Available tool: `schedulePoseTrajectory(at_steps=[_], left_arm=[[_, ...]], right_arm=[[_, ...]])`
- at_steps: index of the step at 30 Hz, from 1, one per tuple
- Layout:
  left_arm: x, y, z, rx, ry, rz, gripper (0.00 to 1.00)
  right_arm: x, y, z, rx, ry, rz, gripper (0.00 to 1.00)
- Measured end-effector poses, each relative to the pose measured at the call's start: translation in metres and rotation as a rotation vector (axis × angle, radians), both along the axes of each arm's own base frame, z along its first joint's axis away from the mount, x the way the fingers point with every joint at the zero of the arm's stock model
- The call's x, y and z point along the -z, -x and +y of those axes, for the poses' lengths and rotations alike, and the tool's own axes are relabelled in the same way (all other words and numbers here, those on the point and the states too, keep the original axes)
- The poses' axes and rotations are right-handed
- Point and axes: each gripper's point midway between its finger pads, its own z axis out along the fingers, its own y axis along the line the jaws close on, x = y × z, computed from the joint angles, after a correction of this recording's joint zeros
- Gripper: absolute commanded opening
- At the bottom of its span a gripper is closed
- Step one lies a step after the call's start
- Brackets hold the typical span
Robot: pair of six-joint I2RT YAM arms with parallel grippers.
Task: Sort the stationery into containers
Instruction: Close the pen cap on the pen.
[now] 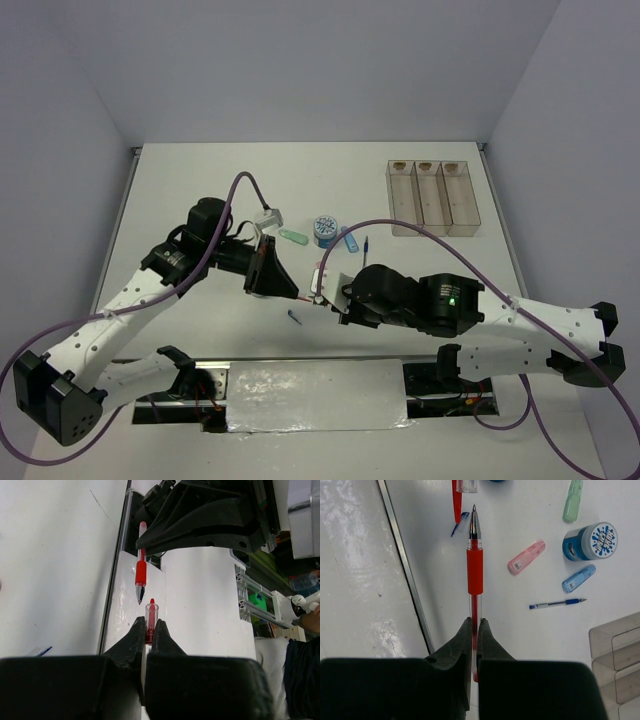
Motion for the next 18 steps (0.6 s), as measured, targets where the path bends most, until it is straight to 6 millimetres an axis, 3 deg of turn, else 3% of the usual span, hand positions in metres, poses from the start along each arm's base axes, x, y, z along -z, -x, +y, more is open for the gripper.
schedulePoseTrajectory(at_steps=[18], left_arm=[[0.0016, 0.0006, -0.0014, 0.006, 0.009, -0.017, 0.0]], right_arm=[[-0.0015, -0.0001, 0.0004, 0.0, -0.008, -0.002, 0.0]])
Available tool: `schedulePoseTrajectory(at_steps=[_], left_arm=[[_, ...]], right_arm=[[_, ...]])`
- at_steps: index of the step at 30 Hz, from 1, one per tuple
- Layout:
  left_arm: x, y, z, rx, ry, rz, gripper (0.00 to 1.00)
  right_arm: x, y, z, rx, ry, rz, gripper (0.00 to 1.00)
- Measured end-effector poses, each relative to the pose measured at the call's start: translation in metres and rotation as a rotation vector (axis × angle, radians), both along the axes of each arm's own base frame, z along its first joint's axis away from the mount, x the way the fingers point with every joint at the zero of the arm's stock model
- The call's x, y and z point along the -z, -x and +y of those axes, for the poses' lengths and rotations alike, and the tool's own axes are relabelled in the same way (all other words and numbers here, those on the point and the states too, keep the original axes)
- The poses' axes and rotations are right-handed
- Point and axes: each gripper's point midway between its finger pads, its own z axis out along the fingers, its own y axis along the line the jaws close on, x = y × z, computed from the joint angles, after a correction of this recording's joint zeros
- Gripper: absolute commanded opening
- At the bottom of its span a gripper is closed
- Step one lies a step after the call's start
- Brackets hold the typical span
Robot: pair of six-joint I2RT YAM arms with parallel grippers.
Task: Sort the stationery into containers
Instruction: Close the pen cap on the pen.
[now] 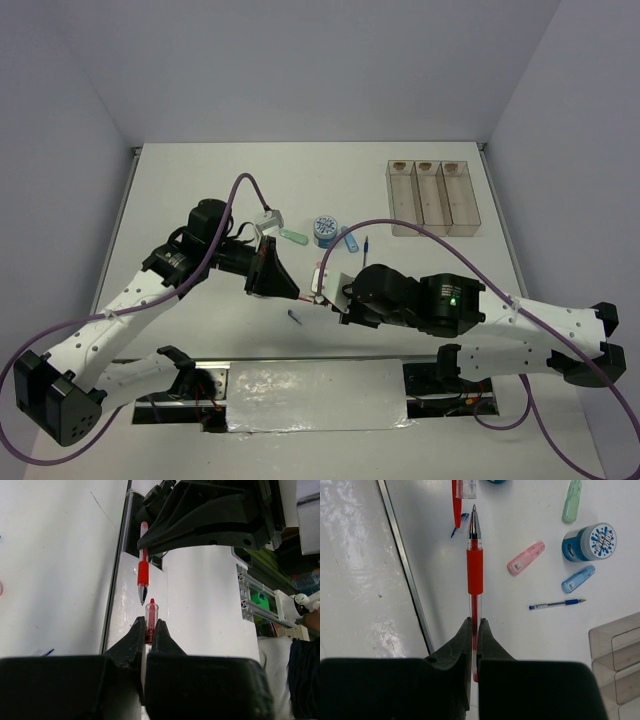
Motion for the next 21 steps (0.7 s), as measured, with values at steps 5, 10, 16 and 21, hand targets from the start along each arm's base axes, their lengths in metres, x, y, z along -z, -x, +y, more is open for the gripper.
schedulePoseTrajectory(at_steps=[5, 10, 16, 21], left_arm=[[-0.0003, -0.0004, -0.0004, 0.001, 0.003, -0.004, 0.0], [0.001, -0.0003, -0.0004, 0.001, 0.0, -0.002, 0.0], [0.0067, 0.0002, -0.0012, 0.002, -0.01, 0.012, 0.0], [0.0067, 0.0003, -0.0013, 0.003, -0.01, 0.012, 0.0]], right_arm=[[-0.0003, 0.0006, 0.0004, -0.003, -0.003, 0.002, 0.0], [-0.0006, 0.0017, 0.0013, -0.009, -0.007, 0.006, 0.0], [-0.0009, 0.0021, 0.0021, -0.012, -0.01, 0.008, 0.0], [-0.0019, 0.002, 0.0038, -0.016, -0.016, 0.005, 0.0]])
